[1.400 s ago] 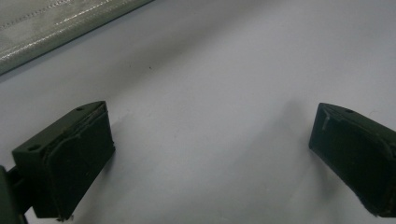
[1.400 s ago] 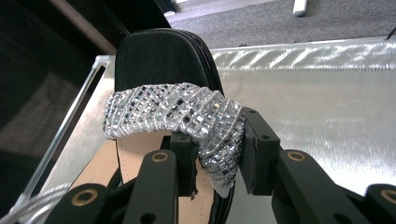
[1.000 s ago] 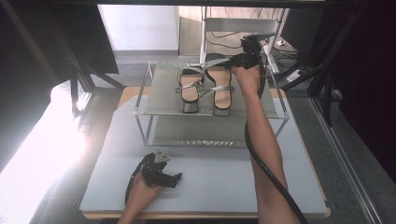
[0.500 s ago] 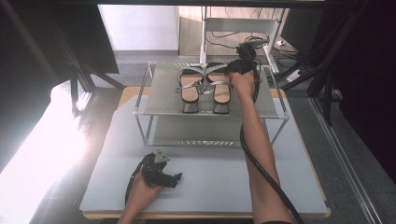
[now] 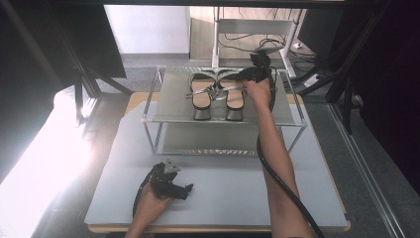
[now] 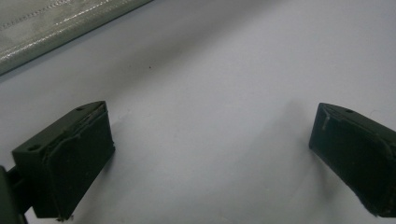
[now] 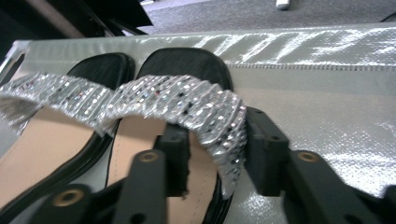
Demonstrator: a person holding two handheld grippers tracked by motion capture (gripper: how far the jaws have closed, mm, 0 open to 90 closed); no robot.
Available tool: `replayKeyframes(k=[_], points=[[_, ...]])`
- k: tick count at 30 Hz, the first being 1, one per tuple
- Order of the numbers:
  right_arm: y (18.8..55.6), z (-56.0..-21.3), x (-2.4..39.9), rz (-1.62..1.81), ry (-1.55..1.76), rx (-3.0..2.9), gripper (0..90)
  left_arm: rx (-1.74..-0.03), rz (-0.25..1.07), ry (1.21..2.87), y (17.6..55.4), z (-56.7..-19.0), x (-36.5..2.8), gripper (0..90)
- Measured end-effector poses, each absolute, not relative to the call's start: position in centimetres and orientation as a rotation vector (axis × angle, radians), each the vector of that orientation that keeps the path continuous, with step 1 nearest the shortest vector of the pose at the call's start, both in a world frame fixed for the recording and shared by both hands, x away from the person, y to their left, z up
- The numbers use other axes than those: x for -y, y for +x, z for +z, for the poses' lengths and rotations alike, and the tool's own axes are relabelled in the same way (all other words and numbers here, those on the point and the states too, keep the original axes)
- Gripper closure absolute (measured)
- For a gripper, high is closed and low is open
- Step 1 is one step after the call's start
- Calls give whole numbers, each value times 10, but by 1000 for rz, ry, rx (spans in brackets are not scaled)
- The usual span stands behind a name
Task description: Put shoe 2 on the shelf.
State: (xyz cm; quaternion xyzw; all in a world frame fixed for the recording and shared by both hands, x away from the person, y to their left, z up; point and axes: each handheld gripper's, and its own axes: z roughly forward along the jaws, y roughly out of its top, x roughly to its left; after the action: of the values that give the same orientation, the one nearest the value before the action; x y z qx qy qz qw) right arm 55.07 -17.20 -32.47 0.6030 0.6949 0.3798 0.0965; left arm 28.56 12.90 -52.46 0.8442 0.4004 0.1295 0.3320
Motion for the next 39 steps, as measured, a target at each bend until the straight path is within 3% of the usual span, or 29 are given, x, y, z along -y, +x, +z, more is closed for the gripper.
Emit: replayKeyframes(k=[13, 25, 39], points=[[525, -310, 188, 1207, 1585, -2121, 331, -1045, 348, 2211, 285, -525, -128, 0], [504, -306, 207, 1281, 1507, -2118, 183, -1044, 349, 2213, 285, -525, -128, 0], [469, -294, 224, 1332, 1430, -2121, 143, -1052, 342, 2207, 285, -525, -127, 0]])
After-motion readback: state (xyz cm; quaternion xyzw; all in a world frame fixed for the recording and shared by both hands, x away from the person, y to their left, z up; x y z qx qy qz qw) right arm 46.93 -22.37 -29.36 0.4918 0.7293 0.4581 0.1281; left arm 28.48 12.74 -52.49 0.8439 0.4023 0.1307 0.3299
